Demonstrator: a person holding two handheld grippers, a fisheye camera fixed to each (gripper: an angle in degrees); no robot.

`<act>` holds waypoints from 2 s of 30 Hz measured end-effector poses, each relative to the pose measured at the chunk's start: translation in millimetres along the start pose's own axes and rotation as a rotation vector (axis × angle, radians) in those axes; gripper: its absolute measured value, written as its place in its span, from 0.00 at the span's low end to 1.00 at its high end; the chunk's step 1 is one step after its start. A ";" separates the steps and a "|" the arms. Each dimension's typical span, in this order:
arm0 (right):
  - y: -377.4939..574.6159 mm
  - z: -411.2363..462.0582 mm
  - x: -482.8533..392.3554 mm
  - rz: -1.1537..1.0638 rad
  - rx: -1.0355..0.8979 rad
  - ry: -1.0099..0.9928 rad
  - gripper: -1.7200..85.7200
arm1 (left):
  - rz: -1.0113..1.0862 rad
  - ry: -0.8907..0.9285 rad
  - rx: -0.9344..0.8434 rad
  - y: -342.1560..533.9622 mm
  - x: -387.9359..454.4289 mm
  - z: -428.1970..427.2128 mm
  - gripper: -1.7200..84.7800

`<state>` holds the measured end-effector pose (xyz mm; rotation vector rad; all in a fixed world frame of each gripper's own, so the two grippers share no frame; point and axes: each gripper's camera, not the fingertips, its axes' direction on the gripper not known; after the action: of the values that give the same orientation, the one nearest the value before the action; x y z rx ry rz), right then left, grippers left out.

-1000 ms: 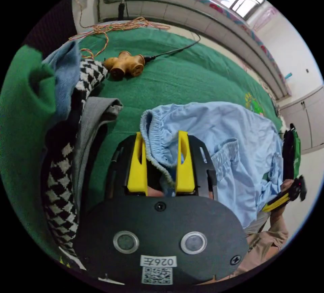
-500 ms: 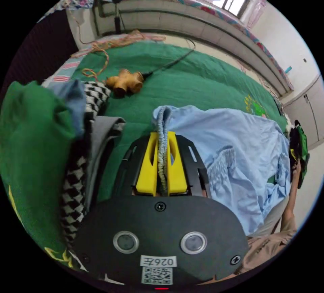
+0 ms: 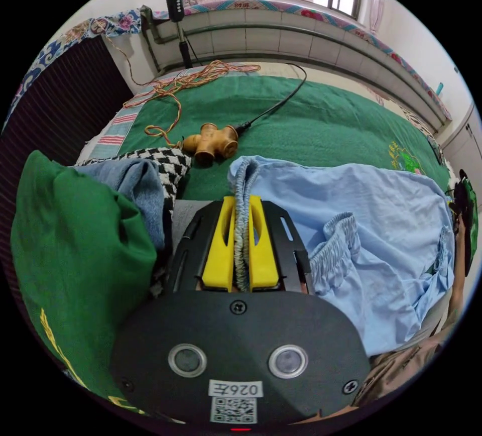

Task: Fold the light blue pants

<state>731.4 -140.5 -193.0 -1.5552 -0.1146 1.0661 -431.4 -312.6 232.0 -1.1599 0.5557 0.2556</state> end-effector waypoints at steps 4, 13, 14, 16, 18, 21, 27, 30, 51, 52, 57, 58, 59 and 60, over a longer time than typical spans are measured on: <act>-3.4 -28.2 -36.0 -0.180 0.087 0.172 0.01 | 0.024 0.036 0.043 3.3 -5.6 -8.3 0.07; -55.2 -73.6 -55.4 -0.169 0.297 0.198 0.01 | 0.029 0.058 0.210 -8.3 -2.3 -32.6 0.07; -62.5 -65.4 -57.8 -0.168 0.287 0.194 0.02 | 0.012 0.044 0.198 -12.1 -0.6 -28.7 0.08; -74.5 -45.8 -62.6 -0.173 0.235 0.183 0.03 | -0.006 0.014 0.160 -18.2 3.2 -20.9 0.09; -85.2 -19.8 -70.4 -0.167 0.101 0.216 0.04 | -0.001 -0.042 0.077 -24.4 10.0 -13.8 0.09; -70.9 -27.7 -83.8 -0.177 0.156 0.259 0.06 | 0.070 -0.173 -0.015 -23.7 25.4 -17.8 0.09; 3.0 -52.3 -115.2 -0.363 0.253 0.174 0.02 | 0.135 -0.046 0.011 17.9 41.3 -60.5 0.04; 12.8 -23.3 -118.0 -0.394 0.135 0.273 0.01 | 0.147 0.122 -0.005 36.0 38.2 -50.1 0.01; 190.4 -151.3 -245.7 -0.936 -0.005 -0.459 0.14 | 0.454 0.158 0.489 136.5 147.4 -147.9 0.22; 193.9 -148.2 -252.5 -0.960 -0.027 -0.450 0.15 | 0.484 0.148 0.454 133.3 151.6 -142.8 0.24; 214.4 -117.0 -287.5 -1.068 -0.196 -0.251 0.11 | 0.454 0.170 0.377 107.4 154.6 -129.1 0.29; 214.8 -116.3 -287.0 -1.059 -0.197 -0.246 0.10 | 0.453 0.184 0.358 98.0 157.6 -123.7 0.30; 214.5 -117.6 -283.2 -1.038 -0.197 -0.256 0.09 | 0.470 0.178 0.326 88.4 164.0 -116.7 0.30; 213.6 -121.0 -276.9 -1.015 -0.198 -0.282 0.07 | 0.484 0.167 0.308 83.8 168.4 -112.7 0.30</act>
<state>551.9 -462.0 -229.4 -1.2322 -1.1033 0.4415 -361.1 -398.4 42.9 -0.7396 0.9874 0.4718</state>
